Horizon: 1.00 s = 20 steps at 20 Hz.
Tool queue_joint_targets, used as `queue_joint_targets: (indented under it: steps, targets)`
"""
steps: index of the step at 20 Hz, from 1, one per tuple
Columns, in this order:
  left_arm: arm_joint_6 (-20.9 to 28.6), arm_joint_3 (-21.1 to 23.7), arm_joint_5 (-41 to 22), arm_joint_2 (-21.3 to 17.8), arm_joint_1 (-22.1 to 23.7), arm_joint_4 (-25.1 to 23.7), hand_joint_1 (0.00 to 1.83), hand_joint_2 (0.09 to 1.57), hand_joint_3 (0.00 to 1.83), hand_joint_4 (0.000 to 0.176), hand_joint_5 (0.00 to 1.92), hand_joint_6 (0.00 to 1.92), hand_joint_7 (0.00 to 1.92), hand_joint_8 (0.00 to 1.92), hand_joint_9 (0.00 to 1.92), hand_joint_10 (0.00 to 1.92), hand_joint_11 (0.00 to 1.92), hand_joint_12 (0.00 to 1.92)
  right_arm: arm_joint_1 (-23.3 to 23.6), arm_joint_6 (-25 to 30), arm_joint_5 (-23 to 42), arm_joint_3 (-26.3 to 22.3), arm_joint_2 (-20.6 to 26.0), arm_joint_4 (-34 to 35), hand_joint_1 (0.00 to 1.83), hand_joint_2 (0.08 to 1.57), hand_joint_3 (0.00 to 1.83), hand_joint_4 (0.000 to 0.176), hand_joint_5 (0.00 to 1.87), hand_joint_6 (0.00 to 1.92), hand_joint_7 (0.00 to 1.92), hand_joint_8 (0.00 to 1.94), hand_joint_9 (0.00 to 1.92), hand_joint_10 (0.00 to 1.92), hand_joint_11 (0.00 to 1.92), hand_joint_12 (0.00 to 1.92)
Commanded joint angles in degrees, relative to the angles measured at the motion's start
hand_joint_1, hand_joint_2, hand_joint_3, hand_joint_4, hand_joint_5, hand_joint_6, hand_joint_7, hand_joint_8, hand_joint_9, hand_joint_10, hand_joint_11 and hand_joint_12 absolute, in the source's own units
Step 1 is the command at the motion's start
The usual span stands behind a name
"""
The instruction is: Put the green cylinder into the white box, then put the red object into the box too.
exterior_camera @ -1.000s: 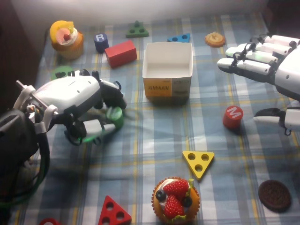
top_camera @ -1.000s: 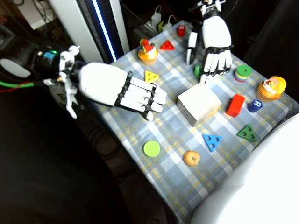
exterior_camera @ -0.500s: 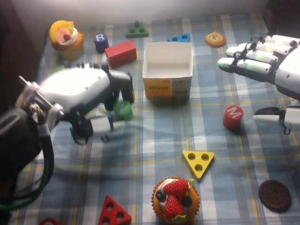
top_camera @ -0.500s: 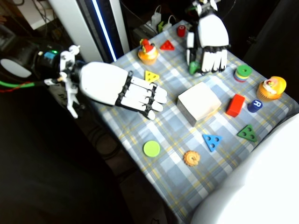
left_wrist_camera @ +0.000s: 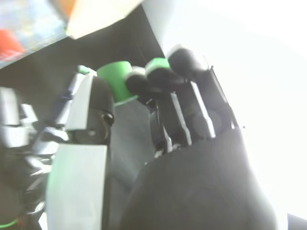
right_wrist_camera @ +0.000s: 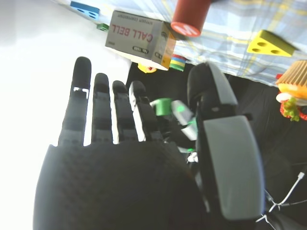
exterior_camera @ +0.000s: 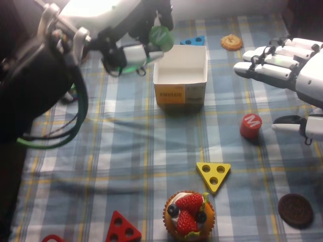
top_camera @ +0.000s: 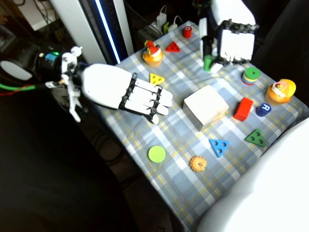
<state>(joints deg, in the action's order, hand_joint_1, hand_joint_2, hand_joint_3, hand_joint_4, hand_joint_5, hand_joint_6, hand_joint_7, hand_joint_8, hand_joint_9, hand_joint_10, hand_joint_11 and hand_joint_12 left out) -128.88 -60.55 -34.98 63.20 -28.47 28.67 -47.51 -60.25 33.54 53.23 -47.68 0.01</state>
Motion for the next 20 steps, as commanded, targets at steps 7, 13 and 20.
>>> queue_joint_targets:
  steps: [7,13,20]
  targets:
    - [0.2,-7.5,2.8,6.8,2.7,3.2,0.96,1.07,0.00,0.075,0.14,0.62,0.24,0.67,0.06,1.16,0.01,1.74,0.5,0.9,6.8,0.9,-1.3,-0.6,0.57,1.29,0.00,0.000,0.02,0.01,0.05,0.00,0.00,0.30,0.00,1.06]
    - [4.0,-4.6,-1.1,3.8,1.0,1.3,0.25,1.25,0.04,0.109,0.00,0.00,0.01,0.00,0.00,0.02,0.00,0.11,0.5,2.5,6.8,1.2,-1.7,-1.5,0.70,1.24,0.00,0.000,0.09,0.04,0.13,0.02,0.00,0.51,0.00,1.34]
    - [25.5,1.3,-13.7,-4.7,-3.8,-7.4,0.36,1.37,0.00,0.076,0.14,0.02,0.19,0.01,0.17,0.07,0.00,0.85,0.5,4.3,5.0,2.8,-3.4,-2.4,0.80,1.22,0.00,0.000,0.20,0.13,0.33,0.07,0.00,0.85,0.00,1.40]
